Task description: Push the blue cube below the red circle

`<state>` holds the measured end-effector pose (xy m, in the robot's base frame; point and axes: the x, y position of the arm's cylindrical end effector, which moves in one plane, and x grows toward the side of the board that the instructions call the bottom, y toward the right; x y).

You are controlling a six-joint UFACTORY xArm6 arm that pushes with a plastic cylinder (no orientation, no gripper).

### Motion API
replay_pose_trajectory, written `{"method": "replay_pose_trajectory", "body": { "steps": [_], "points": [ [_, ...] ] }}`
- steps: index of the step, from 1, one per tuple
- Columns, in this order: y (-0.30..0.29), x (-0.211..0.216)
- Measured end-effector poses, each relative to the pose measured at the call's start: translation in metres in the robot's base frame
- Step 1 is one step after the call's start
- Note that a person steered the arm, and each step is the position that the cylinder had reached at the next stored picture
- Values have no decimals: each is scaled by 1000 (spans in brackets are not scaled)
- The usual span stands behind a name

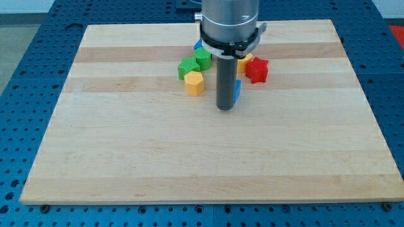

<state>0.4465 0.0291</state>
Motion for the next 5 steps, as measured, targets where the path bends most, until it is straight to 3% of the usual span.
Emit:
{"method": "replay_pose_trajectory", "body": {
  "steps": [5],
  "points": [
    [16, 10]
  ]
}}
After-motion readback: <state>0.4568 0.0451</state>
